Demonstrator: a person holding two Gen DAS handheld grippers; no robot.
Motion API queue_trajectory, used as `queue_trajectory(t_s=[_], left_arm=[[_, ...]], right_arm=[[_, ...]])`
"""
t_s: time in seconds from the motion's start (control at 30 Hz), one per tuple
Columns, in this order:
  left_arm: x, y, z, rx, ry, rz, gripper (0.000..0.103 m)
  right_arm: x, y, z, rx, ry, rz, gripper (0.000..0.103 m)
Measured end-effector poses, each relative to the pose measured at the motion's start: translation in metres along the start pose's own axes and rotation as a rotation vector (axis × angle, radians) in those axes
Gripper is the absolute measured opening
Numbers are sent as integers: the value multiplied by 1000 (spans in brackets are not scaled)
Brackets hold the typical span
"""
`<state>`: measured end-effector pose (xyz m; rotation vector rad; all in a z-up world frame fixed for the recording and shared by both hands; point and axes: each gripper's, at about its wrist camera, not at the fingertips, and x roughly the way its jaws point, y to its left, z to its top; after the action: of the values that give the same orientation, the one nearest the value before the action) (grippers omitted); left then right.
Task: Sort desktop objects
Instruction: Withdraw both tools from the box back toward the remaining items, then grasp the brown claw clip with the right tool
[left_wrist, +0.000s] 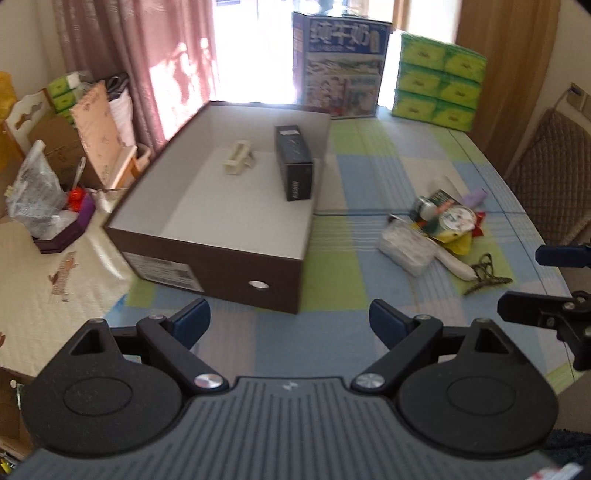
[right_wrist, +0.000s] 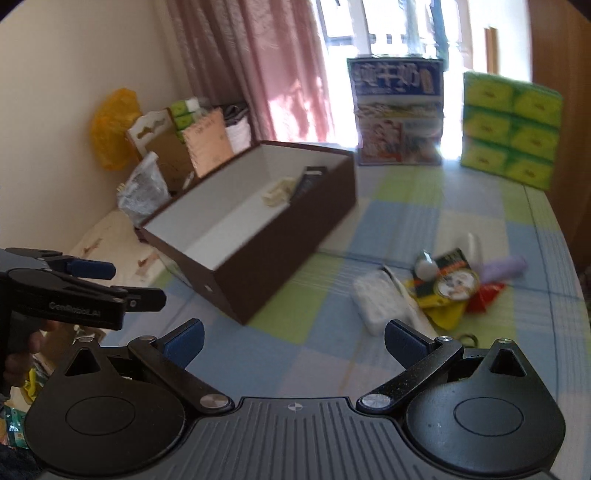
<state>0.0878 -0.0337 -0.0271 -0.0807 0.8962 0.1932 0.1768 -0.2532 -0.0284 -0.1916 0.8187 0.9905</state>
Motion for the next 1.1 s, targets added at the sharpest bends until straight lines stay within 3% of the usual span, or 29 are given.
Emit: queue_trajectory(t_s=[0.5, 1.03, 1.1], left_arm=[[39, -65, 1, 67, 61, -106, 91], [75, -94, 14, 79, 88, -129, 91], [81, -97, 16, 81, 93, -127, 90]], right_arm=[[-2, -64, -28, 112, 72, -122, 101], [19, -116, -30, 142, 101, -184, 101], [24, -123, -30, 144, 103, -189, 95]])
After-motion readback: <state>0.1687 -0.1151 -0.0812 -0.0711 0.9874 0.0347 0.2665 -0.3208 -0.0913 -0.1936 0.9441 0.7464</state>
